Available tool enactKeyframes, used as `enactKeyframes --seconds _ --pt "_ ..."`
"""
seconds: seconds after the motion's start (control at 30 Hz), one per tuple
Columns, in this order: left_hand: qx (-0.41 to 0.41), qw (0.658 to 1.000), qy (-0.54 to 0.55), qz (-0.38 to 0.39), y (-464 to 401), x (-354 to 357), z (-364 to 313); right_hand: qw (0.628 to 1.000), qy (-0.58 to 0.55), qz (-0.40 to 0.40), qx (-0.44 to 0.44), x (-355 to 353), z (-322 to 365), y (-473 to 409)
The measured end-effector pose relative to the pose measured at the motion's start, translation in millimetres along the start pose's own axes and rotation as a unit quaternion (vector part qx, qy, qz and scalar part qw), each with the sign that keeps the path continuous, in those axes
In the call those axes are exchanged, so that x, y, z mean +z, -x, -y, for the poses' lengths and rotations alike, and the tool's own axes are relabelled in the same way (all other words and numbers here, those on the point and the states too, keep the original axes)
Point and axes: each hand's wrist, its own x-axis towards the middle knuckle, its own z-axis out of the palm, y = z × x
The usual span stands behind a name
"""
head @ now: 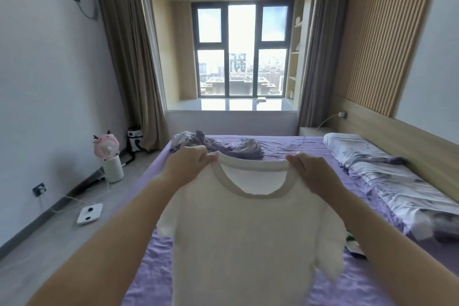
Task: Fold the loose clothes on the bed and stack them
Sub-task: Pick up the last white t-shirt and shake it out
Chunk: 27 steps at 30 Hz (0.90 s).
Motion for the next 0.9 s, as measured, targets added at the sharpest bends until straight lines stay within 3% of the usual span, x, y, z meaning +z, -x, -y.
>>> enactKeyframes --seconds 0.1,0.23,0.4,0.5,0.57,0.77,0.9 --pt "-0.031 0.994 0.066 0.086 -2.0 33.4 8.0 0.998 0.015 0.059 0.007 20.0 -17.9 -1.8" --pt "-0.054 0.971 0.121 0.198 7.9 102.2 21.7 0.973 0.031 0.224 0.041 58.7 -52.3 8.0" --pt "-0.134 0.965 0.089 0.206 15.7 189.0 39.9 0.918 0.017 0.383 0.102 112.6 -111.8 26.8" --pt "-0.172 0.956 0.074 0.226 -1.5 229.7 47.6 0.879 0.032 0.467 0.092 143.1 -148.9 19.6" --pt "-0.188 0.949 0.058 0.248 -20.4 256.7 52.4 0.873 -0.006 0.477 0.100 164.2 -175.5 10.2" --pt "-0.214 0.930 0.060 0.291 -81.4 348.5 67.0 0.898 -0.093 0.392 0.176 239.5 -259.1 -31.6" --pt "-0.206 0.928 0.050 0.308 -112.3 405.3 76.9 0.889 -0.093 0.405 0.194 293.8 -305.2 -56.0"
